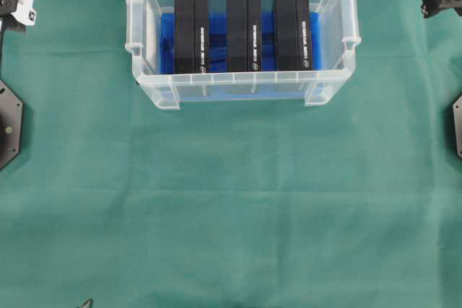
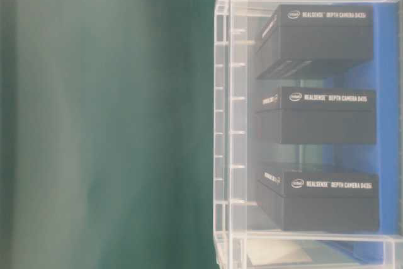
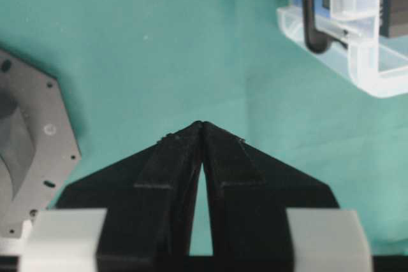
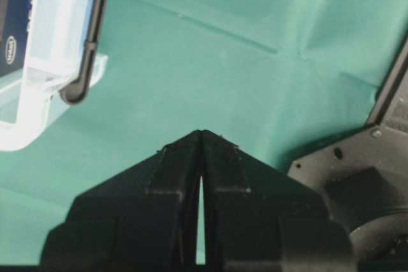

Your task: Take the box out of the case with both arms.

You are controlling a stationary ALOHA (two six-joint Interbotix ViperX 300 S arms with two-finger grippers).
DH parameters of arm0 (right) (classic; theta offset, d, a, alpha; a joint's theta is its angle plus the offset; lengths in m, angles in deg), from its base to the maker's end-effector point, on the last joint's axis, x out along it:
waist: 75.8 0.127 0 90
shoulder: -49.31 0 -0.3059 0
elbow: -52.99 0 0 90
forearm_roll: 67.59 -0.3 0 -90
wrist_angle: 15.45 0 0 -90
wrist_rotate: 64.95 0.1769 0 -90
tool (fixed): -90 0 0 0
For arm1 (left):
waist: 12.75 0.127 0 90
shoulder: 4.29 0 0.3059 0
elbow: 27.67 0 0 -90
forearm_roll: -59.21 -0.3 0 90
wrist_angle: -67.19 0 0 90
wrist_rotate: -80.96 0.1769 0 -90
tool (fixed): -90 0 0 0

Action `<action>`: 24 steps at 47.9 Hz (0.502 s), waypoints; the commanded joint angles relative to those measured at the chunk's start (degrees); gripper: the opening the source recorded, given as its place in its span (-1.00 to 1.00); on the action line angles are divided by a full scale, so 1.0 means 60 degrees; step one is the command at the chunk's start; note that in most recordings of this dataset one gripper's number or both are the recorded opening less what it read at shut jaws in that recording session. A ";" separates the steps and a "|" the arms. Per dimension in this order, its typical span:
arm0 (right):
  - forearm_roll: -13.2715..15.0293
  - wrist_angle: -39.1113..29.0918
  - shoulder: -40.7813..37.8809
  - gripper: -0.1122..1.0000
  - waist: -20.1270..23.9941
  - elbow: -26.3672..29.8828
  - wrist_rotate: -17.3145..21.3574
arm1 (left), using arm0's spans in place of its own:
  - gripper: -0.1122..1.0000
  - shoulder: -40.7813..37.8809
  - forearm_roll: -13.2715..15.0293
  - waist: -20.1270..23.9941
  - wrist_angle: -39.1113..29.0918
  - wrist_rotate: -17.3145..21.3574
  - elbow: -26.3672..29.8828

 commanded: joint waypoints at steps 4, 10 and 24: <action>0.0000 0.0059 0.0044 -0.46 -0.0015 0.0000 0.0103 | -0.45 0.0073 0.0015 -0.0073 0.0000 -0.0542 0.0073; 0.0073 0.0044 0.0029 0.23 -0.0015 -0.0059 0.0337 | 0.22 0.0029 0.0029 -0.0088 0.0146 -0.0864 0.0103; 0.0176 0.0073 -0.0029 0.93 0.0059 -0.0088 0.0645 | 0.74 -0.0073 0.0015 -0.0234 0.0161 -0.0806 0.0146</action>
